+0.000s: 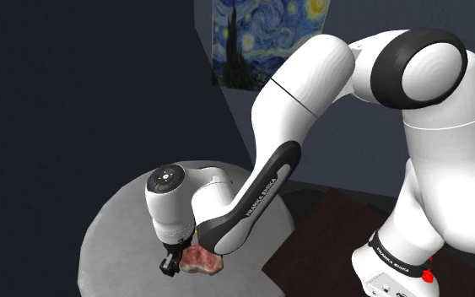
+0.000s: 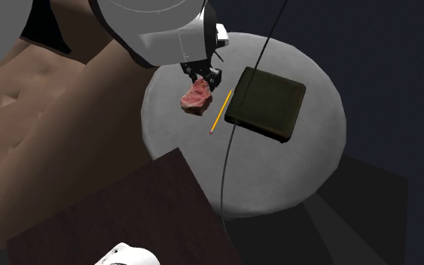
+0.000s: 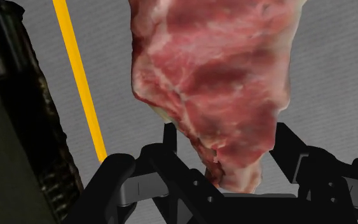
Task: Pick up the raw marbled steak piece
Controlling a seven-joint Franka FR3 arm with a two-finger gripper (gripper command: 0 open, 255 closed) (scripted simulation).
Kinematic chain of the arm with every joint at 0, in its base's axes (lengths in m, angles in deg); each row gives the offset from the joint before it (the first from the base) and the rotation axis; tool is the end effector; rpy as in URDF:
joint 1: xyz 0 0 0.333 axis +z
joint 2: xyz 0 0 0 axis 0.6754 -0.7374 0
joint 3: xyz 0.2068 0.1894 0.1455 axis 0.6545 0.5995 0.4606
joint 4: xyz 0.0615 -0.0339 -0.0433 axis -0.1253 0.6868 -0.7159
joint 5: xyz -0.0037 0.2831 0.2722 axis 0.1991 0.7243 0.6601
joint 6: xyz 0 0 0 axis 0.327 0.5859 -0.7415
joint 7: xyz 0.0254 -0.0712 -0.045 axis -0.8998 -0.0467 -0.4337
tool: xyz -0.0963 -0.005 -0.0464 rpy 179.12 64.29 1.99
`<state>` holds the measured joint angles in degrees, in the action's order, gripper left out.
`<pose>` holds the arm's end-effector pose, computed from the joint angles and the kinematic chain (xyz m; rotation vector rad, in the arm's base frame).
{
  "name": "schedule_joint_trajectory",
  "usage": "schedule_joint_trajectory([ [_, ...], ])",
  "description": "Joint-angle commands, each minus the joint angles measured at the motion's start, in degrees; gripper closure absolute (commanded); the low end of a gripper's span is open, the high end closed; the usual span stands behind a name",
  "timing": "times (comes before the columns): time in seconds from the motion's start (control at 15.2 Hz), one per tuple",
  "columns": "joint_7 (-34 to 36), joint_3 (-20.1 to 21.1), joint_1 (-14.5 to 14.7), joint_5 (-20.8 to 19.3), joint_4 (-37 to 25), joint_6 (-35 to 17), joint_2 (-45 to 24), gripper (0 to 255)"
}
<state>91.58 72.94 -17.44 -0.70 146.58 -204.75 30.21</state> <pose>0.4194 0.4145 0.1720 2.9688 0.7353 0.0686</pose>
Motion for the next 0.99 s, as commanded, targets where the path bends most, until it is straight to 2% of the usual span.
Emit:
schedule_joint_trajectory([
  [0.0,0.0,0.01,0.01,0.01,0.05,0.03,-0.01,255],
  [0.92,-3.79,3.55,-2.59,4.93,1.09,6.03,7.52,255],
])
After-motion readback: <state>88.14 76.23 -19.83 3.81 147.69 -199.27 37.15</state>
